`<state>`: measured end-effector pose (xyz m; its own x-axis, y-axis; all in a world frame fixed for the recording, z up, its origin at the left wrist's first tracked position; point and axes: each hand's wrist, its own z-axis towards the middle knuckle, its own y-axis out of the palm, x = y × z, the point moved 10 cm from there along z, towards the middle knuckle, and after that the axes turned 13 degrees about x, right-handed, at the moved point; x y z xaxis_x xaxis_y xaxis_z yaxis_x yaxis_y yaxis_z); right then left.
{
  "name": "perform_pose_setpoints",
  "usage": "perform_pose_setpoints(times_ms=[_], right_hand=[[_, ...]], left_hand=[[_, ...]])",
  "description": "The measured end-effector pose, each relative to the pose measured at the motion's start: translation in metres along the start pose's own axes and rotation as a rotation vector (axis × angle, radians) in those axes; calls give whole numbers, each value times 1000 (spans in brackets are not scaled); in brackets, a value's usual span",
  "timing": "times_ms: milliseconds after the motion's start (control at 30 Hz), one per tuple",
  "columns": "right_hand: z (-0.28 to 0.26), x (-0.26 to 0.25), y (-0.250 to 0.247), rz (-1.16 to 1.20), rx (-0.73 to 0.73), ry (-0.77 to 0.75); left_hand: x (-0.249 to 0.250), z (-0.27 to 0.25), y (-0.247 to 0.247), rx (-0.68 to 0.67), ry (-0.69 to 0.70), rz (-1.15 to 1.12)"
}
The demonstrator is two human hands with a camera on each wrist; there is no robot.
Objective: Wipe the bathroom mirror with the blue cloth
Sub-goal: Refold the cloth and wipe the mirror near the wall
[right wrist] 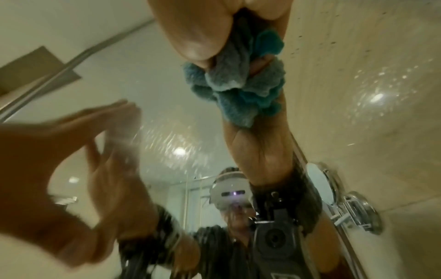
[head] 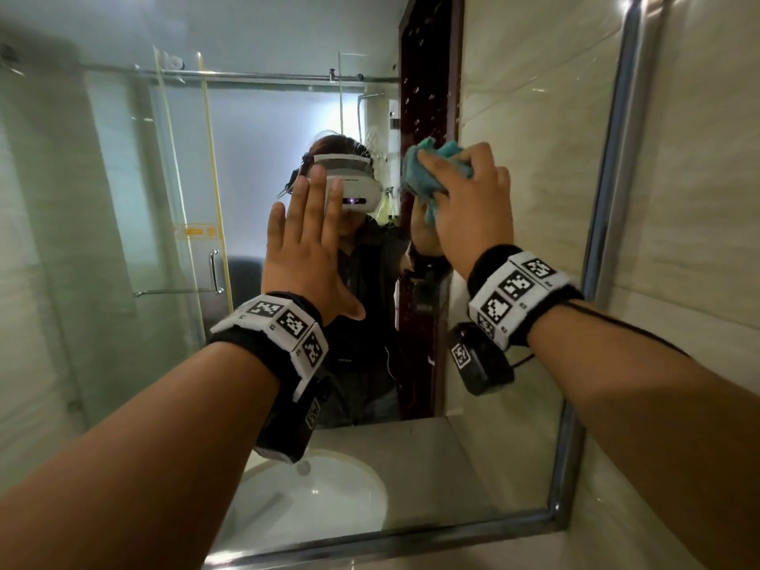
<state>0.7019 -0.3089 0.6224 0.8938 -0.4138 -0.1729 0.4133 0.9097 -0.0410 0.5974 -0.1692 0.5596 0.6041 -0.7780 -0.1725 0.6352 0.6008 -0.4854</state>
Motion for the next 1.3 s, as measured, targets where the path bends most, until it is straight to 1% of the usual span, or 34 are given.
perform_pose_setpoints(times_ms=[33,67,100,133,167,200,233,267,300,333,400,467,500,533,567,600,667,700,733,767,800,833,900,933,967,1000,1033,1067,1133,1167,1200,1233,1300], right_hand=[[-5,-4,0,-20,-11,-14],[-16,-12,2,-8,-59,-38],[-31,-24,5,12,-140,-92],[-51,-35,14,13,-235,-178],[-70,-47,14,19,-300,-277],[-85,-51,16,10,-342,-366],[-90,-48,14,-10,-360,-411],[-84,-39,12,-23,-360,-396],[-71,-25,7,-27,-339,-336],[-55,-9,0,-12,-285,-246],[-19,34,-22,2,-133,-3],[-2,68,-43,0,23,210],[-1,72,-46,-40,54,252],[-5,69,-43,-78,32,259],[-12,58,-36,-86,-23,225],[-23,40,-27,-53,-87,158],[-49,-4,-11,58,-175,-117],[-62,-16,-7,94,-217,-244],[-66,-19,-3,125,-249,-310],[-61,-11,-4,153,-263,-285],[-48,4,-8,173,-242,-190],[-32,23,-13,166,-183,-92],[1,73,-37,34,19,148],[8,92,-47,-22,80,252],[10,99,-51,-59,111,298],[6,94,-49,-71,76,307],[-4,76,-43,-61,-4,255],[-17,52,-32,-42,-82,147],[-53,4,-17,15,-214,-159],[-64,-5,-12,40,-251,-266],[-63,1,-11,63,-263,-291],[-52,18,-15,77,-233,-230],[-22,64,-36,64,-61,-29]], left_hand=[[0,0,0,-5,-1,0],[0,0,-1,-11,-4,1],[0,0,-1,-18,-8,7],[1,0,-3,-27,-13,14],[3,0,-4,-41,-18,16],[5,-1,-5,-54,-25,14],[6,-1,-7,-62,-30,16],[8,0,-9,-60,-22,29],[11,4,-14,-40,2,54],[15,8,-19,-9,42,75],[28,19,-26,51,124,95],[37,29,-23,44,157,92],[40,33,-19,16,150,80],[42,34,-13,-11,134,68],[42,35,-10,-26,119,64],[43,35,-7,-31,107,68],[43,34,-5,-27,86,68],[45,33,-5,-26,78,61],[44,34,-7,-22,74,60],[44,33,-7,-25,71,60],[45,34,-6,-31,69,60],[45,34,-5,-35,68,60],[45,34,-3,-46,67,58],[45,34,-3,-49,65,57],[45,34,-2,-53,61,54],[45,34,-2,-57,60,52],[45,34,-2,-60,60,51],[45,34,-2,-62,59,52],[46,33,-4,-68,55,51],[46,33,-5,-73,54,49],[47,32,-5,-78,55,49],[47,32,-6,-81,57,50],[47,32,-6,-87,60,51]])
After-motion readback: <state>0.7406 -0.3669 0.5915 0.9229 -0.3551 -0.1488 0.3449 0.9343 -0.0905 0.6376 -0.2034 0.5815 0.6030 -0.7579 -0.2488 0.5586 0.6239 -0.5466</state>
